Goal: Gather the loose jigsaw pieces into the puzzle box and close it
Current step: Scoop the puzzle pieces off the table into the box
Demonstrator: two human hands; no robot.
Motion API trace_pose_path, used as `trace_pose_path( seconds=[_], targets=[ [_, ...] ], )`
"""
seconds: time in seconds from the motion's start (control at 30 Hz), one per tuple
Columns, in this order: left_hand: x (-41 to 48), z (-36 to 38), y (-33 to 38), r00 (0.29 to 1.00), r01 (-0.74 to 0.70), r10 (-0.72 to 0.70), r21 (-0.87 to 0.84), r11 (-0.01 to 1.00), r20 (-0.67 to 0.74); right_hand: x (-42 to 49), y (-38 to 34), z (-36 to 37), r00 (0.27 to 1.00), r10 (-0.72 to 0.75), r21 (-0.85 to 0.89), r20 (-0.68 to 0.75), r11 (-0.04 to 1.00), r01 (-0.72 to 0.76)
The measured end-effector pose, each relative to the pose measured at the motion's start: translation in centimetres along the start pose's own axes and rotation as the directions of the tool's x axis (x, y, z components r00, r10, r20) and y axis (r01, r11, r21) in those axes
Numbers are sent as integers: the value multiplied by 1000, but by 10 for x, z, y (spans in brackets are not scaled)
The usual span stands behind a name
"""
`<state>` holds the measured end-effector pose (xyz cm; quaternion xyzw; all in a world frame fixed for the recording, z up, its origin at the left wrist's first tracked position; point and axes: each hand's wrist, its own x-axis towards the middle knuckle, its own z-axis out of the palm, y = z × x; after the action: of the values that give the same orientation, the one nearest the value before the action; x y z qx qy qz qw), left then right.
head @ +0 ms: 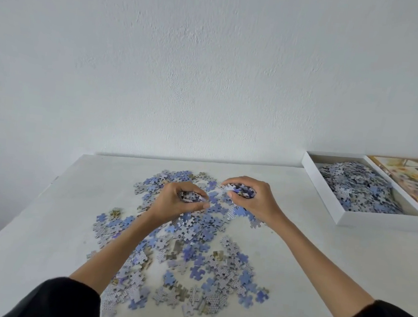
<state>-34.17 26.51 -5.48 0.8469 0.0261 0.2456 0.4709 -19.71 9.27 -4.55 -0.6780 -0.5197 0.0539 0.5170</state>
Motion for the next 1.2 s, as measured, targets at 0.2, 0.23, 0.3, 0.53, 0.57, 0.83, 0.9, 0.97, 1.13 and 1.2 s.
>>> trace_pose_path(
  seconds=[0.2, 0.23, 0.3, 0.53, 0.57, 0.83, 0.9, 0.97, 1.13, 1.2],
  targets=[
    [29, 30, 18, 999, -48, 49, 15, 999, -11, 5, 11, -40, 1000, -16, 28, -24, 999, 17],
    [36, 38, 21, 998, -63, 64, 19, 998, -6, 6, 15, -49, 999, -16, 31, -29, 999, 17],
    [52, 55, 28, 996, -89, 88, 13, 996, 8, 7, 22, -69, 999, -13, 40, -43, 999, 15],
    [114, 139, 58, 990, -96, 100, -42, 994, 100, 4, 58, -159, 993, -4, -11, -117, 1000, 2],
    [122, 153, 63, 988, -97, 102, -52, 994, 114, 4, 64, -173, 992, -1, -27, -125, 1000, -3],
    [173, 246, 85, 962, -122, 145, -109, 986, 232, 0, 118, -261, 991, 29, -129, -132, 991, -46],
    [183, 265, 88, 952, -147, 172, -113, 983, 253, -1, 131, -275, 992, 40, -147, -119, 987, -57],
    [194, 283, 90, 941, -185, 207, -106, 977, 267, -1, 144, -288, 994, 62, -173, -95, 982, -78],
    [220, 325, 90, 917, -251, 262, -74, 965, 300, 1, 176, -312, 994, 104, -358, -43, 927, -112],
    [229, 337, 87, 900, -271, 255, -6, 963, 353, 1, 192, -320, 993, 114, -420, -33, 900, -117]
  ],
)
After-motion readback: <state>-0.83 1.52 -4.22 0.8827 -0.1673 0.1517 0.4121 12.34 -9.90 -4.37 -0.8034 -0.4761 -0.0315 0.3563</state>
